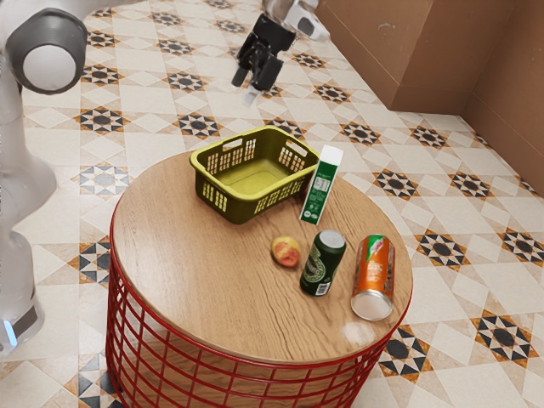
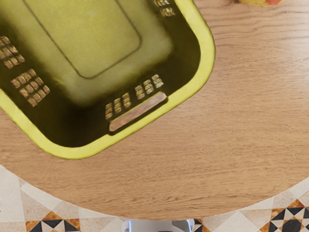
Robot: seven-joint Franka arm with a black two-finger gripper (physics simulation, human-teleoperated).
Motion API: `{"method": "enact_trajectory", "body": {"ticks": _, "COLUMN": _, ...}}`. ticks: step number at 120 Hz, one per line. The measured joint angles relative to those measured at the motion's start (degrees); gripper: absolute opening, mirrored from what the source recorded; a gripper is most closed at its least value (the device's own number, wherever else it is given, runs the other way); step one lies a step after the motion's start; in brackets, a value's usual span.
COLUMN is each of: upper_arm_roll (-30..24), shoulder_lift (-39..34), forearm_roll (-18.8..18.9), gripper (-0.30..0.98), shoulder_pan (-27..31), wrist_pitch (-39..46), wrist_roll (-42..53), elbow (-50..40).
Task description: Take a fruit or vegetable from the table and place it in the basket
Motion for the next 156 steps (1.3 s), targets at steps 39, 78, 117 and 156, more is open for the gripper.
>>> {"method": "enact_trajectory", "body": {"ticks": 39, "upper_arm_roll": -7.4, "shoulder_lift": 0.8, "forearm_roll": 1.2, "gripper": 0.67, "shoulder_pan": 57.4, "wrist_pitch": 19.4, "wrist_roll": 10.0, "elbow": 11.1}}
{"method": "enact_trajectory", "body": {"ticks": 78, "upper_arm_roll": -40.1, "shoulder_lift": -12.7, "forearm_roll": 0.8, "gripper": 0.66, "shoulder_pan": 23.3, "wrist_pitch": 32.4, "wrist_roll": 12.8, "elbow": -17.4}}
{"method": "enact_trajectory", "body": {"ticks": 117, "upper_arm_roll": -54.2, "shoulder_lift": -17.0, "forearm_roll": -0.5, "gripper": 0.66, "shoulder_pan": 34.6, "wrist_pitch": 53.8, "wrist_roll": 4.9, "elbow": -43.5}}
{"method": "enact_trajectory", "body": {"ticks": 156, "upper_arm_roll": -56.7, "shoulder_lift": -14.5, "forearm_roll": -4.9, "gripper": 0.65, "shoulder_pan": 34.7, "wrist_pitch": 66.8, "wrist_roll": -1.5, "elbow": -52.6}}
